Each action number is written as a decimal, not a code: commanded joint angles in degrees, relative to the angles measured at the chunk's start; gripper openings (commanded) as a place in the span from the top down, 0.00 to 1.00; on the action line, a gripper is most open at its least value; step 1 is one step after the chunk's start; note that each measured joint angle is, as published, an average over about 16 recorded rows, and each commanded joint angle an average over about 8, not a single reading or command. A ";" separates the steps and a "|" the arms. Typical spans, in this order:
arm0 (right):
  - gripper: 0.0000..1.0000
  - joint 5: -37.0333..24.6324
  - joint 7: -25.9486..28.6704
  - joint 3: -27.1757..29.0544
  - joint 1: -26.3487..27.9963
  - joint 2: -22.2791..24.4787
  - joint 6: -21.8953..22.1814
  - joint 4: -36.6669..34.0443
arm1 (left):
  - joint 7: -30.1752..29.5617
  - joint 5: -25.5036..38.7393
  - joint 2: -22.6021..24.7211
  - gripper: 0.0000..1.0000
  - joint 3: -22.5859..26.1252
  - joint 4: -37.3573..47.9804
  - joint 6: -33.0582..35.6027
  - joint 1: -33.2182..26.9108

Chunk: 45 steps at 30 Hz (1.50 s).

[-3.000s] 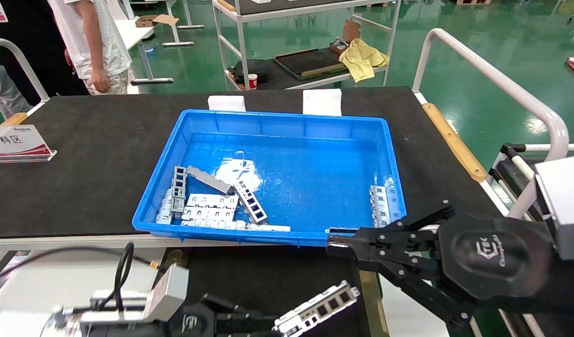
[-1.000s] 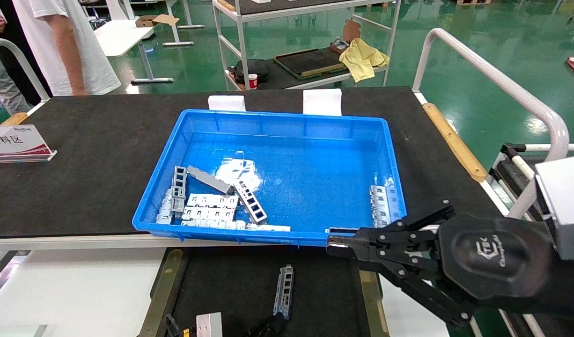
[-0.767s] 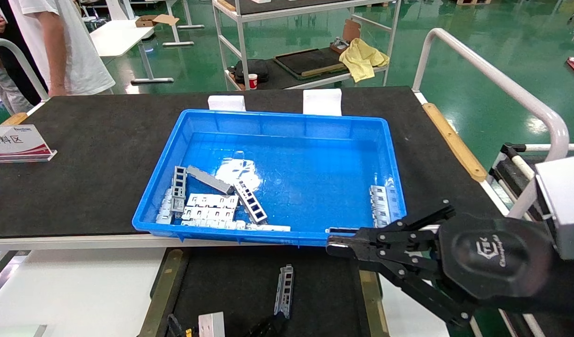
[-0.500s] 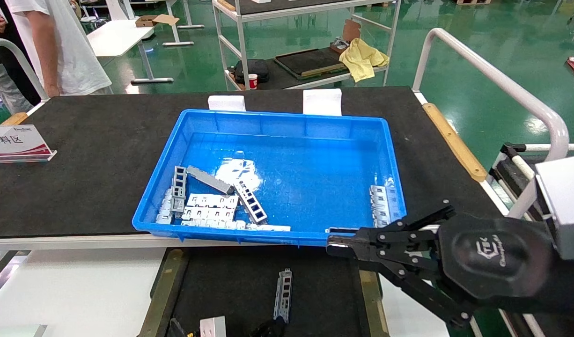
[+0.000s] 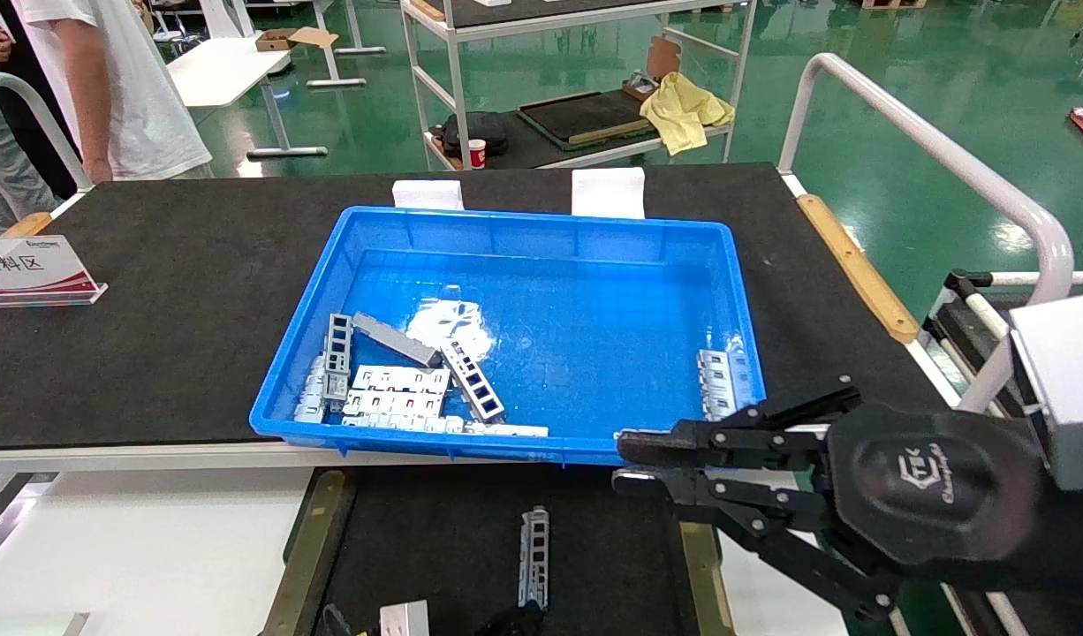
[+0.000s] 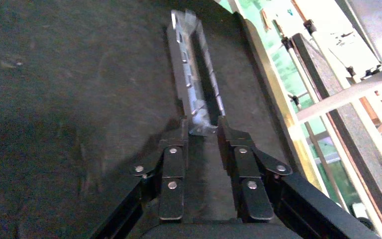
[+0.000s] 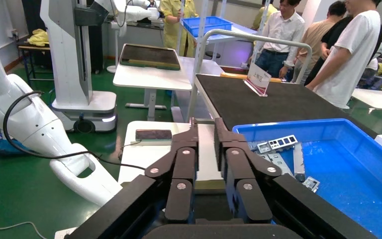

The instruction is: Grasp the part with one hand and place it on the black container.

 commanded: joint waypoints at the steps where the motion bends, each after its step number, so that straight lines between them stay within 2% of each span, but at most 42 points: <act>1: 0.00 0.00 0.00 0.00 0.00 0.00 0.00 0.00 | 0.01 0.01 0.06 0.00 0.01 -0.06 0.12 -0.01; 9: 0.00 0.00 0.00 0.00 0.00 0.00 0.00 0.00 | 0.80 1.47 -3.16 0.00 0.77 -3.69 2.00 1.17; 18: 0.00 0.01 0.00 -0.01 0.00 0.00 0.00 0.00 | 1.64 8.20 -12.83 0.00 5.74 -10.25 8.65 0.15; 25: 0.00 0.01 -0.01 -0.01 0.00 0.00 0.00 0.00 | 2.82 15.35 -19.79 0.00 9.56 -12.82 16.18 -3.42; 32: 0.00 0.01 -0.01 -0.02 0.00 0.01 0.01 0.00 | 2.39 21.78 -24.83 0.00 12.42 -14.18 23.17 -8.70; 45: 0.00 0.01 -0.01 -0.02 0.01 0.01 0.01 0.00 | -3.01 25.13 -31.04 0.00 13.24 -18.91 28.10 -16.49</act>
